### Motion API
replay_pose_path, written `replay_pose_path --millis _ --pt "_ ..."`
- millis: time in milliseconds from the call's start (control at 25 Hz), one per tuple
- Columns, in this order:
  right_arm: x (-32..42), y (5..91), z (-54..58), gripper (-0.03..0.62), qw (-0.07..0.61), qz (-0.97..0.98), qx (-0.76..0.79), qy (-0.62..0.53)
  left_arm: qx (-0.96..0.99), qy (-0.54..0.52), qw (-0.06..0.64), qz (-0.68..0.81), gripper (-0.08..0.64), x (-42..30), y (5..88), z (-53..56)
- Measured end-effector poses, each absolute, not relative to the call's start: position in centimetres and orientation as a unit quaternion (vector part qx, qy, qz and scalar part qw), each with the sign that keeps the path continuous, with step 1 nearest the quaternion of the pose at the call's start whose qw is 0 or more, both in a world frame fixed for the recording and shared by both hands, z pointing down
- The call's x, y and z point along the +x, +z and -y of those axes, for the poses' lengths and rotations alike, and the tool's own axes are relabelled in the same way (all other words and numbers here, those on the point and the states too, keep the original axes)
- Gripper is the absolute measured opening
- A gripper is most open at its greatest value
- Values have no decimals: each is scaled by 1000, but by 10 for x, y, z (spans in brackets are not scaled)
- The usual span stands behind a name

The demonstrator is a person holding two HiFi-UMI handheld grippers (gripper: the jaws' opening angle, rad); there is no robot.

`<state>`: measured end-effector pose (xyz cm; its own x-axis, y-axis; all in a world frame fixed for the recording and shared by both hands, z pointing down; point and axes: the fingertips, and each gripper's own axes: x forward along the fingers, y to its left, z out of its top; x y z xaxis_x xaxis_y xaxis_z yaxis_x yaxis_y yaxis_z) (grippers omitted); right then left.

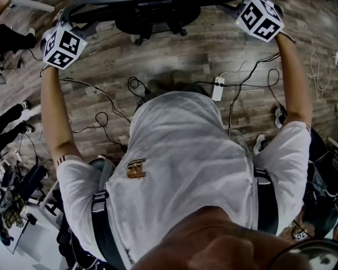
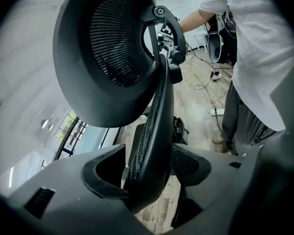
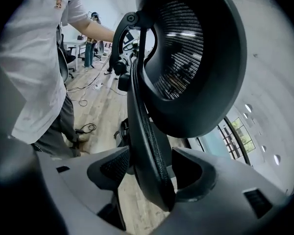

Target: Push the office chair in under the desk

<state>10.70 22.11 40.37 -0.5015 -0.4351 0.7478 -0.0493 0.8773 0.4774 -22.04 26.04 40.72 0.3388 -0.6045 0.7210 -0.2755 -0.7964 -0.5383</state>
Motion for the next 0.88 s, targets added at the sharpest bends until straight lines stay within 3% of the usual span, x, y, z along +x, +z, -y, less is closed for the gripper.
replay_pose_path --millis 280,400,480,560,880 --pt "103 416 -216 253 493 837 112 -211 -806 -512 157 -252 237 -213 419 -252" --pt "105 419 -214 247 498 833 100 -221 -801 -526 169 -231 163 -209 423 -252" --pt "107 420 -211 167 501 825 95 -242 -797 -534 176 -223 146 -207 424 -252" --pt "109 422 -209 134 507 816 87 -266 -795 -538 178 -219 138 -207 425 -250" --pt "114 420 -203 110 506 808 73 -292 -790 -545 173 -221 129 -202 423 -245"
